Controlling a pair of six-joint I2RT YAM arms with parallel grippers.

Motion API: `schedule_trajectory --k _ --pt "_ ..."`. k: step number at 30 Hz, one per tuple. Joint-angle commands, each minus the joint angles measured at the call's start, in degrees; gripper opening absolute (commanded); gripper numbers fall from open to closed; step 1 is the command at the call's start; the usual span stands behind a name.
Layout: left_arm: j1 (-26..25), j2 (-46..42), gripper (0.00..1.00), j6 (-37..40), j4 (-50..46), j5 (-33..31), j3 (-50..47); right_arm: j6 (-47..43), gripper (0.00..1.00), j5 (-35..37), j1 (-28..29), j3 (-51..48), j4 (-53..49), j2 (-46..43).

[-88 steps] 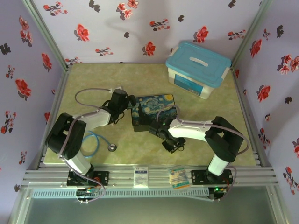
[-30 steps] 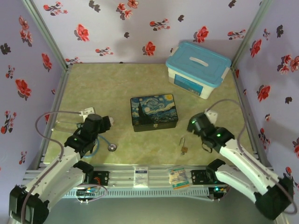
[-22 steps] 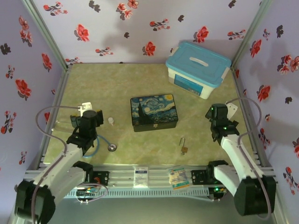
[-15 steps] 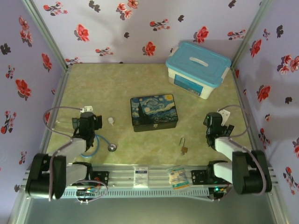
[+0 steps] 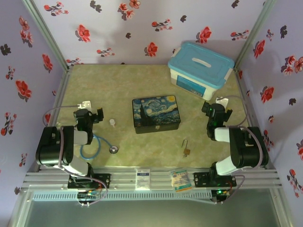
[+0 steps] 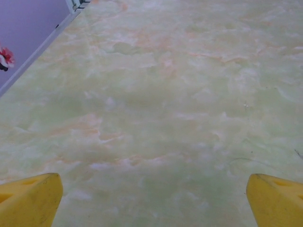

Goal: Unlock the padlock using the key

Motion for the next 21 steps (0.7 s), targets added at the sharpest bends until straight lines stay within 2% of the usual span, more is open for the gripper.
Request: schedule_trajectory --k 1,3,4,5,6,7,8,11,13,15,21 --pt "0.2 0.52 1.0 0.22 2.62 1.36 2.82 -1.59 0.99 -2.94 -0.43 2.27 -1.92 1.0" --pt "0.17 0.37 1.0 0.22 2.48 1.39 2.82 -1.75 0.99 -3.07 -0.48 1.89 -1.39 1.0" --pt "0.19 0.22 1.0 0.22 2.04 1.37 2.97 -2.06 0.99 -6.04 -0.67 1.29 -0.55 1.25" --pt "0.17 0.4 1.0 0.22 2.42 1.35 2.82 -2.63 0.99 -9.43 -1.29 -0.51 3.11 2.53" --pt "0.16 0.32 1.0 0.22 2.11 1.41 2.9 -2.86 0.99 -9.8 -1.65 -2.37 11.47 5.05" --pt "0.17 0.34 1.0 0.22 2.32 1.33 2.9 -2.58 0.99 -8.8 -1.66 -2.28 11.22 4.8" --pt "0.19 0.31 1.0 0.22 2.12 1.39 2.9 -2.02 0.99 -8.87 -1.75 -0.8 4.58 2.69" --pt "0.11 0.35 1.0 0.22 2.33 1.32 2.89 -2.49 0.99 -8.49 -1.75 -2.22 10.05 4.26" --pt "0.14 0.36 1.0 0.22 2.27 1.38 2.9 -2.46 0.99 -9.22 -1.75 -1.26 5.51 2.92" --pt "0.1 0.36 1.0 0.22 2.27 1.29 2.84 -2.75 0.99 -9.39 -1.75 -1.91 8.67 3.89" --pt "-0.69 0.42 1.0 2.11 2.16 1.36 2.97 -2.76 0.99 -11.61 -2.19 -0.86 5.83 3.66"
